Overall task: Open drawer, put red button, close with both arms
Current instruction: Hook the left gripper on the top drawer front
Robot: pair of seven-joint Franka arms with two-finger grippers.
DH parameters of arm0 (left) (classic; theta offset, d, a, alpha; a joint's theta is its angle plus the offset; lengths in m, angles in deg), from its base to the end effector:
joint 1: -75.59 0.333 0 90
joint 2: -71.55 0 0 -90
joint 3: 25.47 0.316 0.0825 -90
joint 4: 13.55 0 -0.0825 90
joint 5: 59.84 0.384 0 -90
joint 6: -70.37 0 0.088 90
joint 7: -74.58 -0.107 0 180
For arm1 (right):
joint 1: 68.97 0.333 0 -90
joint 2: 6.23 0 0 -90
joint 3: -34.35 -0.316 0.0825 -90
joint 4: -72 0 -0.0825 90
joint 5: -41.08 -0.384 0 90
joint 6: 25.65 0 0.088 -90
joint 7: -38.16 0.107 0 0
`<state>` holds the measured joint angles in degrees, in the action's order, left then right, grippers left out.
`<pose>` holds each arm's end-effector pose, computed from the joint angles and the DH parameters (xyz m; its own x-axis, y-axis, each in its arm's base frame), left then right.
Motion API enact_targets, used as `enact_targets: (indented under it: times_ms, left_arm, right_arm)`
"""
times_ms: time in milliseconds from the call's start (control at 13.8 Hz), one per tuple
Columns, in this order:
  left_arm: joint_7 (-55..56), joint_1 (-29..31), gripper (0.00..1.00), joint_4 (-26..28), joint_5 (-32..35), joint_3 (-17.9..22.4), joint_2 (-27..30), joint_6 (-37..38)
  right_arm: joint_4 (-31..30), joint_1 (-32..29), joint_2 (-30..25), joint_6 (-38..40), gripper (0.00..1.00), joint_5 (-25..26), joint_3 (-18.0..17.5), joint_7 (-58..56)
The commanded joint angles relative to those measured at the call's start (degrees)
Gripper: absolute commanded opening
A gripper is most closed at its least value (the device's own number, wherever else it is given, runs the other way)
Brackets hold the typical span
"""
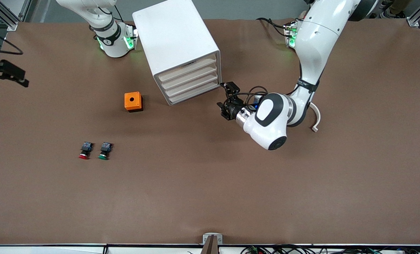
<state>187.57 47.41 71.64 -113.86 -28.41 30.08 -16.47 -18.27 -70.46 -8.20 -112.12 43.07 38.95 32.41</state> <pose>0.5180 -0.4116 0.2540 -0.3708 0.8502 -0.3739 0.5394 -0.1305 -0.8318 0.5340 -0.0617 0.6357 0.9994 -0.0079 -0.0351 -0.0069 -0.9996 0.0286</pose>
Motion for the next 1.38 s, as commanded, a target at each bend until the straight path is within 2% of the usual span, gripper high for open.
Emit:
enact_targets:
  times_ms: [0,145,218,363,508,653,944,1162,1234,1307]
  left_arm:
    - [3.3,-1.7,1.0,-1.0,-1.7,0.1,-1.9,0.9]
    - [4.5,-2.9,1.0,-1.1,-2.0,0.1,-2.7,0.9]
    - [5.9,-3.6,0.92,-1.1,-2.9,0.1,-3.2,0.8]
    - [6.5,-4.6,0.68,-1.0,-3.0,0.1,-3.9,0.9]
    - [6.5,-5.6,0.58,-1.0,-3.2,0.1,-4.7,0.9]
    - [6.7,-7.1,0.58,-0.6,-3.3,0.1,-4.9,1.0]
    - [7.3,-9.5,0.58,0.2,-3.5,0.0,-5.7,3.8]
    - [7.5,-9.8,0.58,0.6,-4.1,-0.8,-5.7,4.6]
    - [7.8,-10.0,0.55,0.7,-4.2,-1.4,-5.7,4.7]
    - [7.8,-10.4,0.47,0.7,-4.2,-1.5,-5.8,4.7]
  right_arm:
    - [2.9,-3.0,6.7,-2.6,1.0,1.6,-0.6,-0.3]
    - [3.2,-4.2,6.7,-3.8,1.0,1.8,-0.6,-0.4]
    - [3.4,-5.9,6.9,-3.8,1.0,1.7,-0.5,-0.5]
    - [2.9,-9.0,7.2,-3.9,1.0,0.8,-0.6,-1.1]
    - [2.4,-9.7,7.8,-4.5,1.0,0.9,-0.6,1.9]
    - [-0.8,-9.9,9.0,-9.4,1.0,0.4,-0.6,7.4]
    - [-13.2,-9.8,11.0,-29.3,1.0,-4.5,-0.7,11.6]
    - [-14.4,-9.4,18.4,-38.4,1.0,-6.0,-0.7,14.2]
    - [-14.4,-9.0,20.6,-42.3,1.0,-5.9,-0.7,15.5]
    - [-14.2,-8.5,23.1,-45.9,1.0,-5.9,-0.7,16.4]
